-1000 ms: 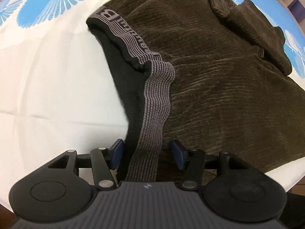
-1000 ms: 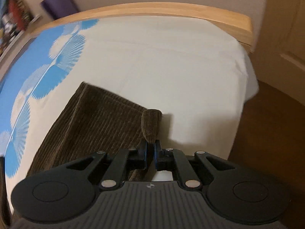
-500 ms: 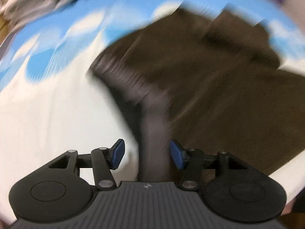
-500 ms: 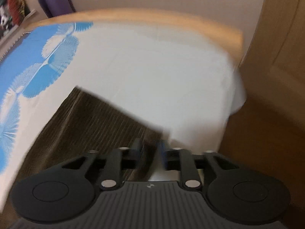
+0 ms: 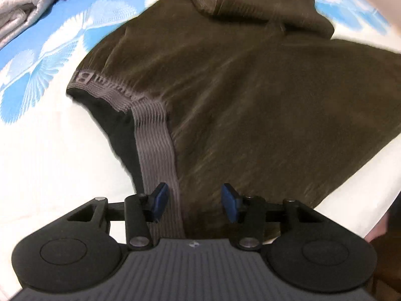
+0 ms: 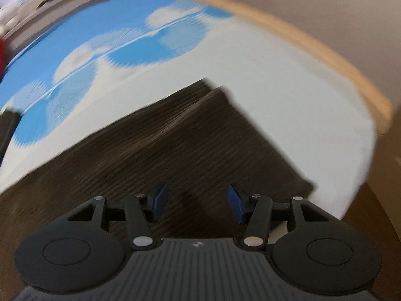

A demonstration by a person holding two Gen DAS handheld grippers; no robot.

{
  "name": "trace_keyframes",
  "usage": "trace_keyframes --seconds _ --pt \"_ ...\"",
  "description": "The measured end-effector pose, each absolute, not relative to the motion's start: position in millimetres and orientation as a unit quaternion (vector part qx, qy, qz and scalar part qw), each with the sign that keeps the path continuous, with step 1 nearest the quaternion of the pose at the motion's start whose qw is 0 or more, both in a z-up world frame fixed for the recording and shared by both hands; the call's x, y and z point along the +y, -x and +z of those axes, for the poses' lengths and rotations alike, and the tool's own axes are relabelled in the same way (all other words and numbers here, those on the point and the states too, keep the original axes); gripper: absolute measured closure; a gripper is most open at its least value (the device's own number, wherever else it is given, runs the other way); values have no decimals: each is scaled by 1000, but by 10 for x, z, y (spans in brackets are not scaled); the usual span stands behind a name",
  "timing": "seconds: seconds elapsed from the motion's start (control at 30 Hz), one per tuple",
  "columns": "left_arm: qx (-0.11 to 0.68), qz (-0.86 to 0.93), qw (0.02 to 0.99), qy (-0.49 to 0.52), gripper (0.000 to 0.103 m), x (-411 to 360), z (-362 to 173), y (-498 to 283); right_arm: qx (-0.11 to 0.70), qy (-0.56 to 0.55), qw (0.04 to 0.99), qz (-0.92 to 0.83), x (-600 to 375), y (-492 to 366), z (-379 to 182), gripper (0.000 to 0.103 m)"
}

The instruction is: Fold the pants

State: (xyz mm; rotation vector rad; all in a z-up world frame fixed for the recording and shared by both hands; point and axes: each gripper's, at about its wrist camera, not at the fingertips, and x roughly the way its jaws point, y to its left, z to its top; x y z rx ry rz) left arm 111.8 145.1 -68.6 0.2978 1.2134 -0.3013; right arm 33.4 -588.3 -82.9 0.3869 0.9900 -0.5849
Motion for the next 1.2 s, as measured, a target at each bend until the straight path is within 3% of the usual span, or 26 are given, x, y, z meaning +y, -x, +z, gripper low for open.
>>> trace_keyframes --seconds 0.07,0.13,0.2,0.43,0.7,0.77,0.8,0.83,0.9,0.97,1.07,1.2 --pt "604 -116 771 -164 49 1461 -907 -1149 503 -164 810 -252 -5817 -399 -967 47" --pt "586 -133 772 -206 49 1372 -867 -1113 548 -136 787 -248 -5772 -458 -1119 46" --pt "571 -117 793 -177 49 1365 -705 -1165 537 -125 796 -251 -5746 -502 -1064 46" --pt "459 -66 879 -111 49 1256 -71 -1275 426 -127 865 -233 -5464 -596 -519 47" --pt "370 -53 923 -88 47 532 793 -1155 297 -168 928 -150 -4728 -636 309 48" --pt "352 -62 930 -83 47 320 902 -1202 277 -165 938 -128 -4513 -652 437 57" --pt "344 -72 933 -80 47 213 925 -1238 273 -166 940 -117 -4411 -690 469 69" --pt "336 -82 935 -76 49 123 947 -1274 272 -170 941 -103 -4344 -740 484 85" --pt "320 -98 939 -75 61 -40 968 -1364 270 -181 942 -79 -4204 -819 521 100" --pt "310 -100 943 -69 78 -153 855 -1501 273 -189 941 -62 -4107 -959 489 100" --pt "327 -89 940 -46 88 -189 568 -1727 284 -217 933 -42 -4009 -1221 373 100" --pt "379 -61 922 -41 88 -204 213 -2072 301 -270 914 -29 -3977 -1656 123 97"
